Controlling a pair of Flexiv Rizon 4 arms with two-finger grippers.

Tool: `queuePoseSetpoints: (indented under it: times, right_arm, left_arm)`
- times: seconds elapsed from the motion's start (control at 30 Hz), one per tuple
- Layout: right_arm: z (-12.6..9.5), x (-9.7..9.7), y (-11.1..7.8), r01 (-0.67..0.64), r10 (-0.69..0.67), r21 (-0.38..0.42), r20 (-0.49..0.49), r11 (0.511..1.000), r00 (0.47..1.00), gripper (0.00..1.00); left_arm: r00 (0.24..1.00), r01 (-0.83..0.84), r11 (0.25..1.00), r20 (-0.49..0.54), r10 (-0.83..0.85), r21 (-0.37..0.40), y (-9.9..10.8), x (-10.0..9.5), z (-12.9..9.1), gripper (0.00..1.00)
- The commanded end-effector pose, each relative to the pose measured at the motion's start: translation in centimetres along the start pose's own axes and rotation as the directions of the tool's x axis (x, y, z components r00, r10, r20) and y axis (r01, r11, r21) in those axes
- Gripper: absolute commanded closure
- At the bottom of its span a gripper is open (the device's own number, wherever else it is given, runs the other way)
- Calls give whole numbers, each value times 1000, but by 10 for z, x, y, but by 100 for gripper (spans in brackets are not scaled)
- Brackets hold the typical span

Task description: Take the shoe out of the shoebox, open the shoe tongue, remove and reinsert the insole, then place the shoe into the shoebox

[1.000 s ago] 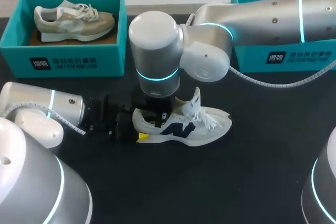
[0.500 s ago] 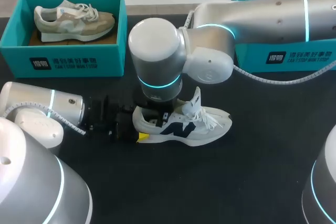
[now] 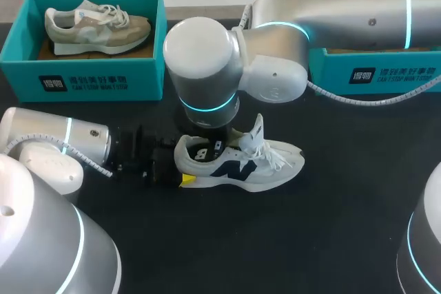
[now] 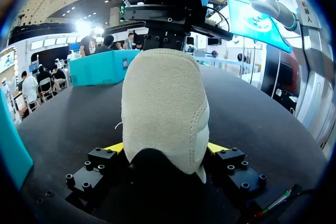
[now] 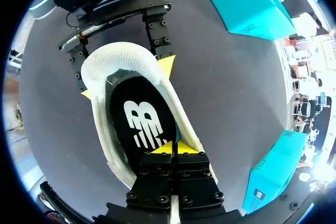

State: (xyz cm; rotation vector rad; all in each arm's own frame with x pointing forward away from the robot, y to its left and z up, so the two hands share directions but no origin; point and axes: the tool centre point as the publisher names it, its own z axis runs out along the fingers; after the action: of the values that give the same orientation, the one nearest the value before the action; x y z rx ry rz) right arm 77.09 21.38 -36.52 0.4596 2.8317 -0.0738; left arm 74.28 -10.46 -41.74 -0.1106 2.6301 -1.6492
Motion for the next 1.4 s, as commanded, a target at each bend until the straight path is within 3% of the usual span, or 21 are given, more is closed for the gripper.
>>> queuePoseSetpoints:
  times: [0.03, 0.77, 1.4]
  right_arm:
    - [-15, -2, -14, -34, 35, -23, 22, 999, 999, 100]
    - [-59, -17, -20, -26, 31, -79, 71, 997, 997, 100]
    - [-75, -11, 34, 29, -26, -253, 15, 967, 1000, 100]
  left_arm:
    - [1000, 0, 1000, -2, 0, -2, 4, 2, 5, 100]
    - [1000, 0, 1000, -2, 0, -2, 4, 2, 5, 100]
    - [1000, 0, 1000, -2, 0, -2, 4, 2, 5, 100]
